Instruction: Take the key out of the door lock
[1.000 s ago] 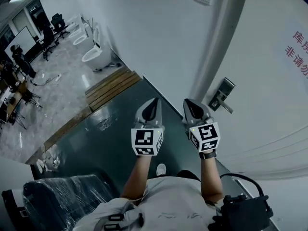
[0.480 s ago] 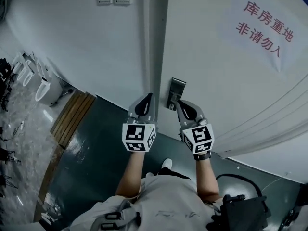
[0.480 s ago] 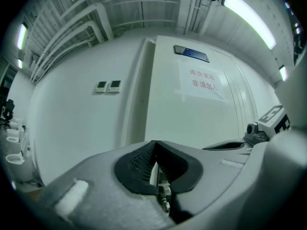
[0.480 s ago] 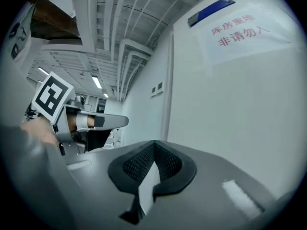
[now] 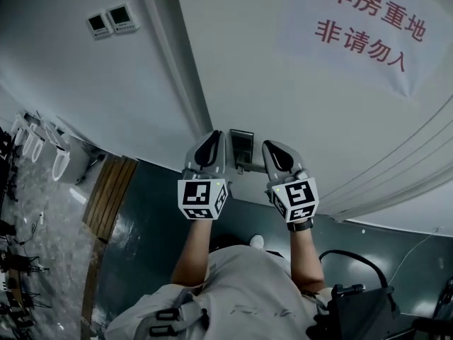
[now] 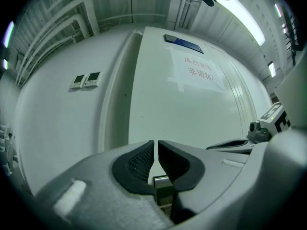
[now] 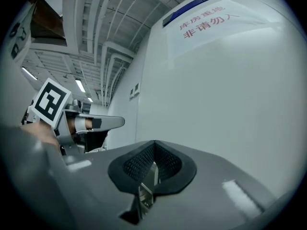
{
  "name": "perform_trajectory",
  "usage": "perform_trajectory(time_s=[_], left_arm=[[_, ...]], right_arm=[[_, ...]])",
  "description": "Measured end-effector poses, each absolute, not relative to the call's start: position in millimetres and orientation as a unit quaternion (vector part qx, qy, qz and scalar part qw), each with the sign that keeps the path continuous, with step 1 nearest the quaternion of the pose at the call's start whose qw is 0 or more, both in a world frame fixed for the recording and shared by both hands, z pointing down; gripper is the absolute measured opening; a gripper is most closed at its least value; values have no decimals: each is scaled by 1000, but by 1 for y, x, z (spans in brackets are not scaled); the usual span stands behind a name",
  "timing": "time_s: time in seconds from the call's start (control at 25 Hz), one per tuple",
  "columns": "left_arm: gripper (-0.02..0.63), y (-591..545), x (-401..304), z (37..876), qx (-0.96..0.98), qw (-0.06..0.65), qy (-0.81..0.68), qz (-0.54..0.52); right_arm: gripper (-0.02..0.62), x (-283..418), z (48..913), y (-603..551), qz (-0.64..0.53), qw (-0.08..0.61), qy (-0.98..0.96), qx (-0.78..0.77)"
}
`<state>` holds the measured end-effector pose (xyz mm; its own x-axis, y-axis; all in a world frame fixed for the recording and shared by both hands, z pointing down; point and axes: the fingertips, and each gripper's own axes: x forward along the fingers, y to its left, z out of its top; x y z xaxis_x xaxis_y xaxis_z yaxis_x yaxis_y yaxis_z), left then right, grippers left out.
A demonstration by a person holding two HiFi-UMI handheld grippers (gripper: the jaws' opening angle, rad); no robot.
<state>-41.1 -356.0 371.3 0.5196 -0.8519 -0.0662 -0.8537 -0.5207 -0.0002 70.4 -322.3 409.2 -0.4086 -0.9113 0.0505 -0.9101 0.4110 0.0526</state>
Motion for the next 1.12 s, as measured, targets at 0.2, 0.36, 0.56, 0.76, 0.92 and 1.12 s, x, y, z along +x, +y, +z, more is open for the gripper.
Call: perform_trajectory(time_s=[0.2,0.36,0.56,0.76,0.92,1.12], left_arm=[[82,-382,-50,379,-883,24,469,12],[115,-404,-59,381,-899,8,437,13],[140,-421,-65,402,-920,-6,391,-11],[180,-425,-67,428,-936,-15,350,-30],[211,-426,-62,458,-944,-37,324,-43],[225,-430,-59,498,-946,-68,312,-63]], right_arm=[[0,71,400,-334,-22,12,-819,573],[0,66,403,-347,-8,20,-802,597],[2,49,419,-353,11,24,-788,616],[1,31,445,-350,32,52,-773,631],[2,31,477,-339,67,80,-756,646],[2,39,505,-324,99,105,-736,662]])
